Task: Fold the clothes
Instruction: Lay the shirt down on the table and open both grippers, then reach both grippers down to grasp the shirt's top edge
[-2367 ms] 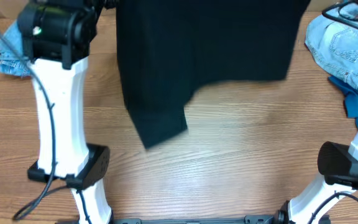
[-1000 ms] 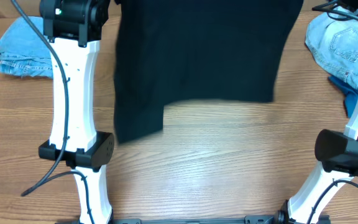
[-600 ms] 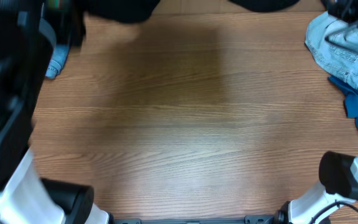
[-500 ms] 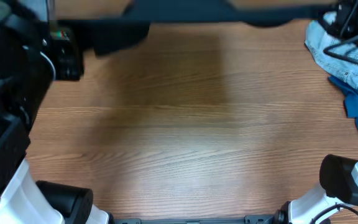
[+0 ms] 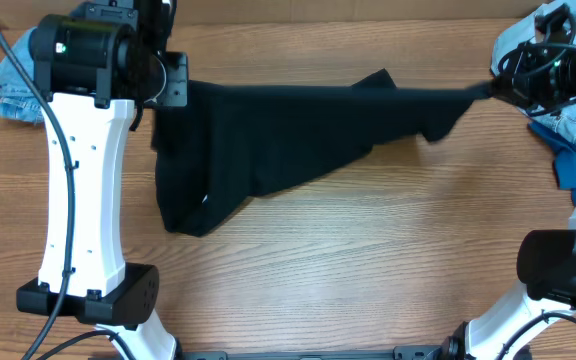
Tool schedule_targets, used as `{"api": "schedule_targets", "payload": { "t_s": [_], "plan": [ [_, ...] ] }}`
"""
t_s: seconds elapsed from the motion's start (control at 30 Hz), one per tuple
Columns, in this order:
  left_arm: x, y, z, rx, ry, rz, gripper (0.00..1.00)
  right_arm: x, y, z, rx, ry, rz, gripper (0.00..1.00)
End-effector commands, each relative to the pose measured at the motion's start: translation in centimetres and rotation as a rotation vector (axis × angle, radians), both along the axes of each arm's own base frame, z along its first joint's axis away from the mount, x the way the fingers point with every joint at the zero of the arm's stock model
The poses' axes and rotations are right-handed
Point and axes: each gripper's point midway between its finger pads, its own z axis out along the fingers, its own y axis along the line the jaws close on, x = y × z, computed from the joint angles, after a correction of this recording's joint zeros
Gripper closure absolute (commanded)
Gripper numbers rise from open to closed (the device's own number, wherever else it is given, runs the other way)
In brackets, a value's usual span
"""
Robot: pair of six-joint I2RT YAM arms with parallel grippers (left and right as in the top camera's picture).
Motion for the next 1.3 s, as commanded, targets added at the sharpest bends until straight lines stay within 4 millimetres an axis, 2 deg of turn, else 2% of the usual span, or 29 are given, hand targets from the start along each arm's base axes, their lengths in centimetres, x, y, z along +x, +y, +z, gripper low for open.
{"api": "schedule_targets", "payload": {
  "t_s": [0.0, 0.1, 0.2, 0.37, 0.53, 0.67, 0.87, 0.93, 1.0, 1.03, 1.07, 1.13, 1.2, 1.27],
  "plan": [
    [-0.9, 1.8, 0.8, 0.027, -0.015, 0.062, 0.78, -1.1, -1.5, 0.8, -0.081, -0.015, 0.005, 0.94],
    [-1.0, 1.1, 0.8, -0.008, -0.012, 0.045, 0.78, -1.5, -1.4, 0.6, -0.077, 0.003, 0.011, 0.94],
    [-1.0, 0.3, 0.7, -0.051, -0.004, 0.023, 0.74, -1.6, -1.4, 0.7, -0.077, 0.002, 0.011, 0.94],
    [-1.0, 1.1, 0.8, -0.014, -0.011, 0.044, 0.7, -1.4, -1.5, 0.7, -0.082, -0.007, 0.017, 0.91],
    [-0.8, -0.1, 0.3, -0.064, 0.007, 0.014, 0.66, -0.6, -1.6, 0.8, -0.09, -0.036, 0.018, 0.88],
    [-0.1, -0.6, -1.3, -0.08, 0.056, 0.005, 0.64, -0.1, -0.7, 0.2, -0.085, -0.027, 0.042, 0.82],
    [1.6, -1.6, -2.9, -0.1, 0.077, -0.015, 0.63, 0.0, 1.5, -1.7, -0.064, 0.051, 0.098, 0.78],
    [1.7, -1.8, -3.5, -0.098, 0.094, -0.02, 0.63, -0.1, 2.0, -2.5, -0.067, 0.081, 0.114, 0.75],
    [1.9, -2.5, -4.2, -0.11, 0.118, -0.04, 0.62, 0.0, 2.7, -3.2, -0.062, 0.103, 0.129, 0.67],
    [2.0, -3.0, -4.5, -0.115, 0.127, -0.056, 0.61, 0.0, 2.9, -3.4, -0.061, 0.11, 0.134, 0.62],
    [2.1, -3.8, -5.1, -0.126, 0.147, -0.075, 0.6, 0.0, 3.1, -3.9, -0.063, 0.119, 0.141, 0.52],
    [2.3, -5.1, -6.2, -0.142, 0.181, -0.106, 0.6, 0.1, 3.5, -5.0, -0.057, 0.137, 0.142, 0.45],
    [2.6, -6.3, -7.7, -0.133, 0.22, -0.142, 0.57, -0.1, 3.8, -6.3, -0.04, 0.171, 0.138, 0.41],
    [3.2, -6.9, -9.3, -0.11, 0.249, -0.165, 0.55, -0.3, 4.5, -7.4, -0.008, 0.189, 0.154, 0.41]
  ]
}}
